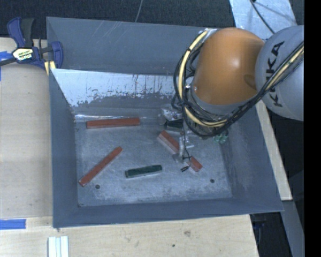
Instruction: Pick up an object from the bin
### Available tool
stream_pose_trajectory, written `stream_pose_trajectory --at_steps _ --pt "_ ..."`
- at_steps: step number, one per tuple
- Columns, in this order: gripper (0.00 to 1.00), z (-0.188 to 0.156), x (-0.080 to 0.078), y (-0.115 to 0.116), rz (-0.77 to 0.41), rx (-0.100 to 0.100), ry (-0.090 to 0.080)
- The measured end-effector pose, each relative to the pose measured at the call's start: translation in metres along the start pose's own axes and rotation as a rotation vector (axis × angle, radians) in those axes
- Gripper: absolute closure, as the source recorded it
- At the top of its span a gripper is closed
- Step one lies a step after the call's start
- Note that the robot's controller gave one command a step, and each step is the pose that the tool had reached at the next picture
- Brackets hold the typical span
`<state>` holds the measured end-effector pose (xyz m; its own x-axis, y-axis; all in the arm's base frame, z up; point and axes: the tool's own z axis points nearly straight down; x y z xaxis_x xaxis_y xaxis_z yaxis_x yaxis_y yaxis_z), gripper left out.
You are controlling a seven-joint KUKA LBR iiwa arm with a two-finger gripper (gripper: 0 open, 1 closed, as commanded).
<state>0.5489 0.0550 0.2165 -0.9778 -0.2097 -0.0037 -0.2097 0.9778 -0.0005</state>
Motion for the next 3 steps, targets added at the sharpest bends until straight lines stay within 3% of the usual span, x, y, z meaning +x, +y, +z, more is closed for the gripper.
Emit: stream_pose_trajectory --at_steps 1,2,3 --pt "0.0 0.016 0.001 0.006 -0.029 0.003 -0.01" --pt "0.0 0.077 0.012 0.029 -0.124 0.0 -0.002" --pt "1.0 0.146 0.012 -0.002 -0.455 -0.001 0.001"
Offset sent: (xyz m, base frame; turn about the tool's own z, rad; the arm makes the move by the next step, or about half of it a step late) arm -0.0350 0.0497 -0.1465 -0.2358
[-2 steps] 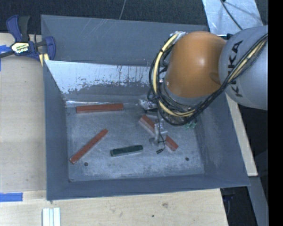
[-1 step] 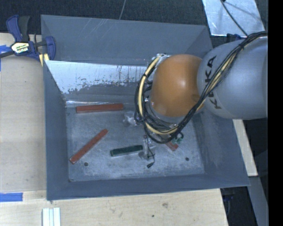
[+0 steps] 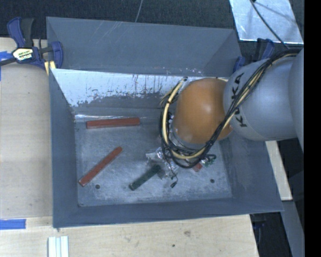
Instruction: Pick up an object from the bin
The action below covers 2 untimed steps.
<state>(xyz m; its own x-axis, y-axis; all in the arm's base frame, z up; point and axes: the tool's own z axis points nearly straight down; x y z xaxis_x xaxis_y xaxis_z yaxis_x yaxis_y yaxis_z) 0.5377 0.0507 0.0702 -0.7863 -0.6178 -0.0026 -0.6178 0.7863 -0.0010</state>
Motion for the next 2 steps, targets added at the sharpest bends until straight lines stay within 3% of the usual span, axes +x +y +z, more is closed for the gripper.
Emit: stream_pose_trajectory --at_steps 1,2 --pt "1.0 0.0 0.0 0.0 0.001 0.0 0.0" --pt "1.0 -0.129 -0.014 0.015 -0.015 0.0 -0.001"
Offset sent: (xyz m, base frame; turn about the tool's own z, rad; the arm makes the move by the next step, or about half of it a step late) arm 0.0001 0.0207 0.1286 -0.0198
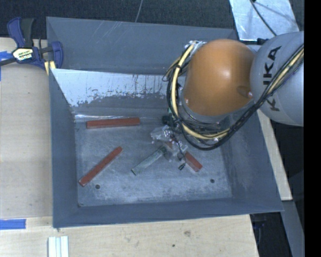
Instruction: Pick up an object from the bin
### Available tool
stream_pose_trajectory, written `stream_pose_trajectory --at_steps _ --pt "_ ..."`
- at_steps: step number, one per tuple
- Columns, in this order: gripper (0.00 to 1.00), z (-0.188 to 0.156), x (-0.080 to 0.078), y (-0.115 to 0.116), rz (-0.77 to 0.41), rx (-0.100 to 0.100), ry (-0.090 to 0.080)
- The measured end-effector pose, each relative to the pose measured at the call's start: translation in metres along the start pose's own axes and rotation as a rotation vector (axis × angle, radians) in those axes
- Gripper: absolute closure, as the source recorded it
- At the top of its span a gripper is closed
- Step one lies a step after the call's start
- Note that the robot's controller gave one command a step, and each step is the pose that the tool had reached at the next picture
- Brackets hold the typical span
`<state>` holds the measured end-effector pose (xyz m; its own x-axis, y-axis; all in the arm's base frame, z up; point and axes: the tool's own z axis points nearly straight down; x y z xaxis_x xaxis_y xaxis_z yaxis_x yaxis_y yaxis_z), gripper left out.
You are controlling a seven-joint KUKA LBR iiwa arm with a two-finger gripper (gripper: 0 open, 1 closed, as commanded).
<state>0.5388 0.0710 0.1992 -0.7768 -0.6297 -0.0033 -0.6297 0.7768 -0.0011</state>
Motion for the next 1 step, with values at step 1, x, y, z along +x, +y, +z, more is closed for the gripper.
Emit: stream_pose_trajectory --at_steps 1 --pt "1.0 0.0001 0.0 0.0 0.0 0.0 0.0"
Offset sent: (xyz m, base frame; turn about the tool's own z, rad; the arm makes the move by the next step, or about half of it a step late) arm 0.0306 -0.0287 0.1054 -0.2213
